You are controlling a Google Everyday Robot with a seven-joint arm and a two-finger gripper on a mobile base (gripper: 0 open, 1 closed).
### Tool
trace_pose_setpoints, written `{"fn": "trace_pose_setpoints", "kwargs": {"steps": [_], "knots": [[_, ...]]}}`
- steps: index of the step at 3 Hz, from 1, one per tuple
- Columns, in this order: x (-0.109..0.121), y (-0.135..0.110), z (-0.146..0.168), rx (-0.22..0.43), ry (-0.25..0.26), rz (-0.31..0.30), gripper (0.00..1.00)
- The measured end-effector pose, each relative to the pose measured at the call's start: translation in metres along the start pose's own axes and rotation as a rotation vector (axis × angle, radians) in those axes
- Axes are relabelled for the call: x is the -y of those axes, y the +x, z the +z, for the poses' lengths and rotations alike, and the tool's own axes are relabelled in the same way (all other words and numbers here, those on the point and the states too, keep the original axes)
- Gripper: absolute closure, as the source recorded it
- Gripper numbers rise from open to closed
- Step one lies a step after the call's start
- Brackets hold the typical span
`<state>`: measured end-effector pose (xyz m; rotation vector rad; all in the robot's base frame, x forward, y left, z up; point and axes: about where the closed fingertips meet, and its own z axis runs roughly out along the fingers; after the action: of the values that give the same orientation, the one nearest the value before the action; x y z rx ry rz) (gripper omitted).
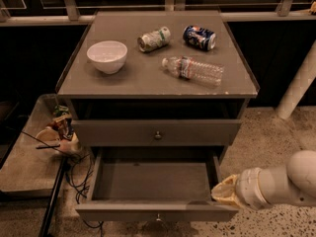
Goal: Close middle drawer
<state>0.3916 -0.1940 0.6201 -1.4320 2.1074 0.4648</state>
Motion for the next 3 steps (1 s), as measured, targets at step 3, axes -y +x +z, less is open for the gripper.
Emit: {"fn": "trace_pose_setpoints", "kwargs": {"steps": [3], "knots": [[-0.012,0.019,0.02,0.002,-0.033,-0.025,1.0]]}}
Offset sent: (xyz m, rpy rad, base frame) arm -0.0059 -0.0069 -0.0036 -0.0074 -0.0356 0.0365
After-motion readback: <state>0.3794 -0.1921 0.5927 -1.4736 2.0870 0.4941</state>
